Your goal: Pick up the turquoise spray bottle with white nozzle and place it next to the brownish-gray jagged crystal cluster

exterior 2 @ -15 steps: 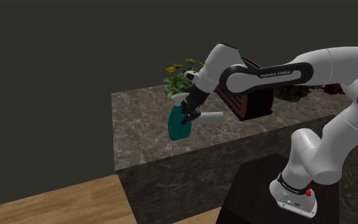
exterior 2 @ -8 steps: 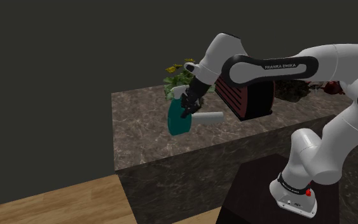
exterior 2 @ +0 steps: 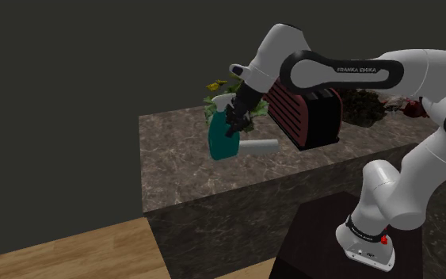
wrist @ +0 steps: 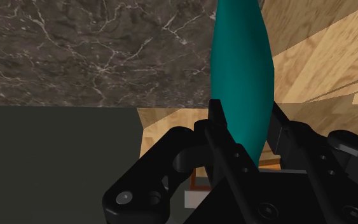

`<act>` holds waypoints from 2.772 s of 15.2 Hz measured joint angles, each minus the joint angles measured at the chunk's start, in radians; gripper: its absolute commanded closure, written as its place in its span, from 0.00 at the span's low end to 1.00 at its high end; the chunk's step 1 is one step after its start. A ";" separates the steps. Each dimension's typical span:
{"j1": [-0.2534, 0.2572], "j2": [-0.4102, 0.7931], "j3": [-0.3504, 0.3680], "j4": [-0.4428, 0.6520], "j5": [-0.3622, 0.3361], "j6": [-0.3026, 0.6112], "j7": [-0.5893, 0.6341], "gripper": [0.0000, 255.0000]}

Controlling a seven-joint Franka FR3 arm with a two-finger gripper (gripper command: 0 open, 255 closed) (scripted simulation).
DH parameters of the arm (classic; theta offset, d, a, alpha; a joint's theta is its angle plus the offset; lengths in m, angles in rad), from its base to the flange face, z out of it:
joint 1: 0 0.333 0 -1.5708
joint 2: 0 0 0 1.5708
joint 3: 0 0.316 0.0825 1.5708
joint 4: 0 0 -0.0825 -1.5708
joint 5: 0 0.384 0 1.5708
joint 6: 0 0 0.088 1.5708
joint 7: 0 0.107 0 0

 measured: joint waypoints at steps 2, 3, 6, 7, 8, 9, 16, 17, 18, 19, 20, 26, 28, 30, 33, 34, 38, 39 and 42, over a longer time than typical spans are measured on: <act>-0.001 0.005 -0.003 0.032 -0.002 -0.028 0.004 1.00; -0.001 0.007 -0.002 0.048 -0.003 -0.040 0.008 1.00; 0.000 0.016 -0.001 0.097 -0.007 -0.079 0.021 1.00; 0.000 0.021 -0.002 0.115 -0.007 -0.093 0.024 1.00; 0.000 0.021 -0.002 0.130 -0.009 -0.106 0.027 1.00; 0.000 0.027 -0.003 0.147 -0.009 -0.117 0.029 1.00; 0.001 0.062 -0.008 0.278 -0.010 -0.212 0.050 1.00; 0.001 0.068 -0.009 0.298 -0.010 -0.227 0.053 1.00; 0.001 0.075 -0.011 0.322 -0.009 -0.243 0.055 1.00; 0.002 0.082 -0.011 0.343 -0.009 -0.258 0.059 1.00; 0.001 0.089 -0.013 0.364 -0.008 -0.271 0.060 1.00; 0.002 0.137 -0.022 0.502 0.000 -0.361 0.076 1.00; 0.002 0.155 -0.024 0.550 0.003 -0.391 0.083 1.00; 0.000 0.175 -0.030 0.602 0.009 -0.424 0.085 1.00; -0.001 0.214 -0.037 0.694 0.019 -0.477 0.094 1.00; -0.002 0.223 -0.038 0.716 0.022 -0.490 0.097 1.00; -0.011 0.292 -0.053 0.868 0.046 -0.576 0.107 1.00; -0.013 0.279 -0.054 0.861 0.044 -0.584 0.104 1.00; -0.020 0.180 -0.060 0.753 0.026 -0.578 0.080 1.00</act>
